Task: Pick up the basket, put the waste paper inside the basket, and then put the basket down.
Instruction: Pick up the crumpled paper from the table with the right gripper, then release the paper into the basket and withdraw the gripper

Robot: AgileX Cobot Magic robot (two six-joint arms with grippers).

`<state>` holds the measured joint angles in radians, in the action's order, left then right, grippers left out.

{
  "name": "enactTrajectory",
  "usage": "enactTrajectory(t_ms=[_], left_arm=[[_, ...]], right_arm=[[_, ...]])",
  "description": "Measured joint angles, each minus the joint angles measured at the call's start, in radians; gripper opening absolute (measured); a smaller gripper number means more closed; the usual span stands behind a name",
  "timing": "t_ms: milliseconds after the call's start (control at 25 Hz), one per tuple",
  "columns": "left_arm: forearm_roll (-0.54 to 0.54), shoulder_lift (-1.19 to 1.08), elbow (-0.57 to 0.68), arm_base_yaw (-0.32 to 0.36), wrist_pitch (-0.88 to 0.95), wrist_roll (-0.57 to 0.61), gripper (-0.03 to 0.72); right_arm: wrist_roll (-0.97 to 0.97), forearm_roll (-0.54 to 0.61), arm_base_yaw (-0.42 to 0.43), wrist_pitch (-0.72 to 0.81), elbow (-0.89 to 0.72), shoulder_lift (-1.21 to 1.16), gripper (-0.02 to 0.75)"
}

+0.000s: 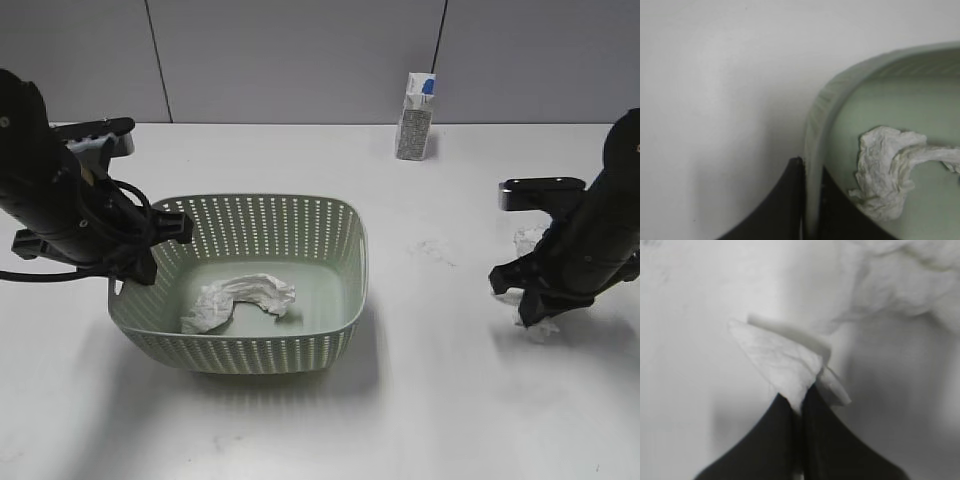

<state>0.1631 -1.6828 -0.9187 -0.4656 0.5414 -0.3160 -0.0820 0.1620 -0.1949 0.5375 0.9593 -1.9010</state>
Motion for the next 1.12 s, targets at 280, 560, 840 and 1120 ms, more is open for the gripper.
enactTrajectory(t_ms=[280, 560, 840, 1120], left_arm=[[-0.009, 0.0, 0.0, 0.0, 0.0, 0.0, 0.003], [-0.01, 0.0, 0.0, 0.0, -0.001, 0.0, 0.003], [-0.011, 0.0, 0.0, 0.0, -0.004, 0.0, 0.003], [-0.011, 0.0, 0.0, 0.0, -0.004, 0.0, 0.003]], right_arm=[[-0.007, 0.041, -0.241, 0.02, 0.015, 0.18, 0.02], [-0.04, 0.151, -0.465, -0.161, 0.117, 0.322, 0.02], [-0.092, 0.175, -0.539, -0.156, 0.128, 0.217, 0.475], [-0.032, 0.06, -0.398, -0.067, 0.252, 0.206, 0.615]])
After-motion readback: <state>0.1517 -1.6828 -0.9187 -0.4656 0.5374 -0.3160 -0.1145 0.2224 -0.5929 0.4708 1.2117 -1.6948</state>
